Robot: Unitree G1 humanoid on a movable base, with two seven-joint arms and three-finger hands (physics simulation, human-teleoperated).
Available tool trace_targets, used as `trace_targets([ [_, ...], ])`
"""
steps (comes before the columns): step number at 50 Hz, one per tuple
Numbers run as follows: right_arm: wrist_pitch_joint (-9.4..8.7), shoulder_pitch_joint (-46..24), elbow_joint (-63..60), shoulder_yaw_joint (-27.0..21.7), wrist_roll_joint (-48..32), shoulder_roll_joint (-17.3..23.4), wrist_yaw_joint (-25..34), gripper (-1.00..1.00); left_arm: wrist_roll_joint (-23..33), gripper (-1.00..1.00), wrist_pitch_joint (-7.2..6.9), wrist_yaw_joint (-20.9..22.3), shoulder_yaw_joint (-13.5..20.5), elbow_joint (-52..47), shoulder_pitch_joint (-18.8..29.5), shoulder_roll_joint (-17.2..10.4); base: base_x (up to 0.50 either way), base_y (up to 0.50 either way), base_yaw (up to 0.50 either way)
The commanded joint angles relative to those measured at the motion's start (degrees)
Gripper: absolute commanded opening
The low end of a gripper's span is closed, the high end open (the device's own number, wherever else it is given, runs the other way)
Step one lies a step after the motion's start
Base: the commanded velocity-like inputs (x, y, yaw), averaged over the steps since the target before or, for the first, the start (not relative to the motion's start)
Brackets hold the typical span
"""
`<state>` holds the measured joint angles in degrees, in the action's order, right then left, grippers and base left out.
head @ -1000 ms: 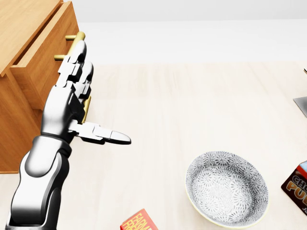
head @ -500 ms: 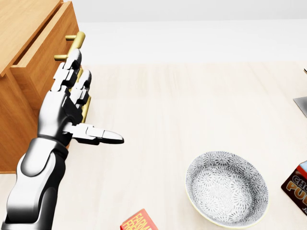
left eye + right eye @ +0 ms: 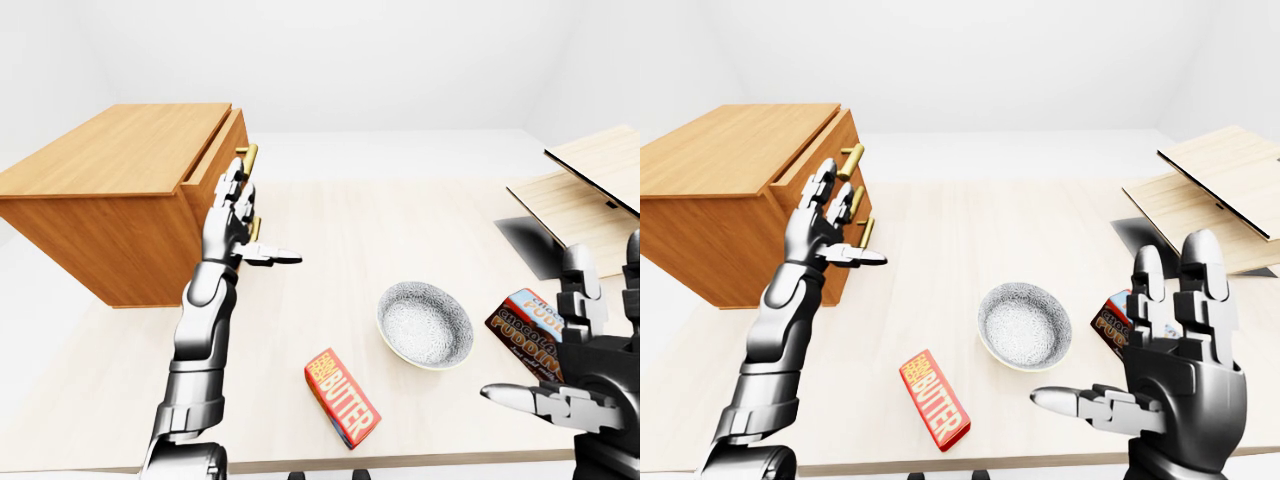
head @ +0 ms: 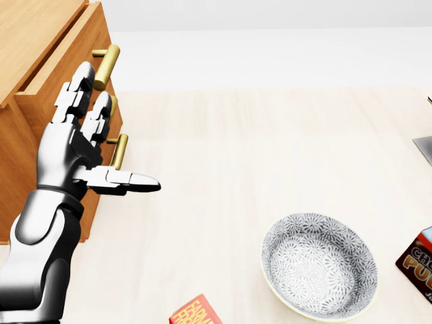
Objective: Close the top drawer of the cabinet and put the bowl on top of it.
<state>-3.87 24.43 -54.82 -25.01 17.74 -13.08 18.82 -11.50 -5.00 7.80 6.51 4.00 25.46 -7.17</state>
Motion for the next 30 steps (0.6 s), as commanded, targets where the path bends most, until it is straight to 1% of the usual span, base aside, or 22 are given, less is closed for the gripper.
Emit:
trace_targets([
  [1,-0.6,0.71,-1.23,-0.35,0.67,-0.34,0.39,1.0,-0.99,1.0,0.0,-1.12,1.06,9.05,4.71,-1.57,0.0,0.0,0.0],
  [7,-0.45,0.41,-0.88,-0.45,0.44,-0.59,0.77,1.0,-1.4,1.0,0.0,-1.57,1.12,10.94,5.48,-2.13,0.0,0.0,0.0],
  [13,-1.13,0.5,-1.84,-1.67,1.64,-0.82,1.08,1.0,-1.68,1.0,0.0,-1.79,1.62,14.61,7.28,-3.05,0.0,0.0,0.0],
  [17,-1.13,-0.38,-1.39,-2.51,2.14,-0.45,0.86,1.0,-2.06,1.0,0.0,-2.02,1.72,15.04,7.87,-3.44,0.0,0.0,0.0],
  [21,-1.03,-0.25,-1.03,-2.11,1.63,-0.73,1.13,1.0,-2.5,1.0,0.0,-2.01,2.2,16.9,8.62,-3.97,0.0,0.0,0.0],
  [24,-1.08,-0.29,-1.0,-2.1,1.7,-0.64,1.04,1.0,-3.19,1.0,0.0,-2.41,2.49,15.72,8.26,-4.27,0.0,0.0,0.0],
  [29,-0.58,-0.52,-0.29,-1.42,0.99,-0.49,0.84,1.0,-4.03,1.0,0.0,-3.01,2.78,14.59,8.12,-4.69,0.0,0.0,0.0],
  [30,-0.75,-0.22,-0.71,-1.36,1.14,-0.51,0.82,1.0,-4.1,1.0,0.0,-3.23,2.78,14.21,8.02,-4.73,0.0,0.0,0.0],
])
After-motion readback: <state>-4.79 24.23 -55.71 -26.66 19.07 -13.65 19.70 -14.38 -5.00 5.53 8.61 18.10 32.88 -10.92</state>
